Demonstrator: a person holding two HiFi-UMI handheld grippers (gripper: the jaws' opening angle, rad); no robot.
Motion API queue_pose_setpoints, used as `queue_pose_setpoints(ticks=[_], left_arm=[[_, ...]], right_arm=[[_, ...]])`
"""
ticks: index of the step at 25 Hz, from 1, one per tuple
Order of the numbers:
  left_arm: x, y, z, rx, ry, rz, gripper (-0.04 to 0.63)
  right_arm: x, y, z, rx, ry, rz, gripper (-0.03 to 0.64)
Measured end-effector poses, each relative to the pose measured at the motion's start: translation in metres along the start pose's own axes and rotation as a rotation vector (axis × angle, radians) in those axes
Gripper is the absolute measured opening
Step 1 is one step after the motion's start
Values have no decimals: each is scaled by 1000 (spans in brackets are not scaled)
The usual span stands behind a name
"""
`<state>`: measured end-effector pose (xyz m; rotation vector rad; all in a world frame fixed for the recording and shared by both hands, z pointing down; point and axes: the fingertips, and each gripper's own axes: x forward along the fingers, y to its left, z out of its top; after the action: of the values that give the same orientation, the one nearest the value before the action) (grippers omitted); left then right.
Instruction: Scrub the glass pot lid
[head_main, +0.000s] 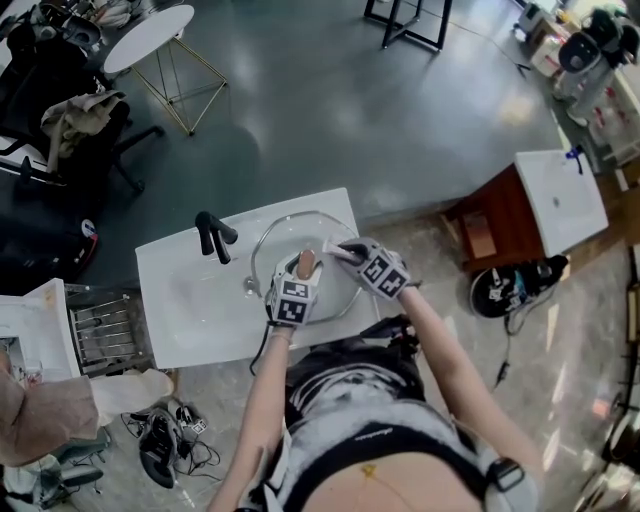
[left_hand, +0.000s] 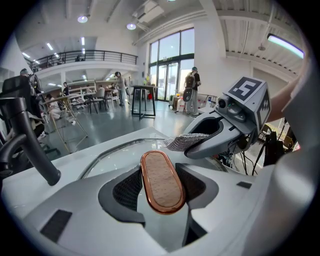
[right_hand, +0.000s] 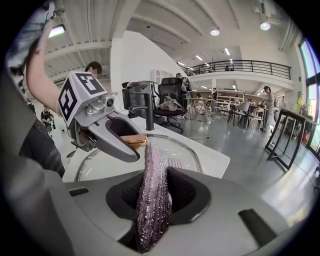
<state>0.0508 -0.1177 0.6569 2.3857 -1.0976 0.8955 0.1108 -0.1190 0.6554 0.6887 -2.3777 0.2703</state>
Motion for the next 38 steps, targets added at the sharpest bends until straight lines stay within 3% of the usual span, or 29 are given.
queue_pose_setpoints(ticks=[17, 38], left_arm=[[0, -1, 3, -3, 0, 4, 225], [3, -2, -1, -10, -7, -1, 224]], right_arm=[[10, -10, 11, -67, 31, 23, 98], [53, -13, 44, -199, 90, 183, 98]])
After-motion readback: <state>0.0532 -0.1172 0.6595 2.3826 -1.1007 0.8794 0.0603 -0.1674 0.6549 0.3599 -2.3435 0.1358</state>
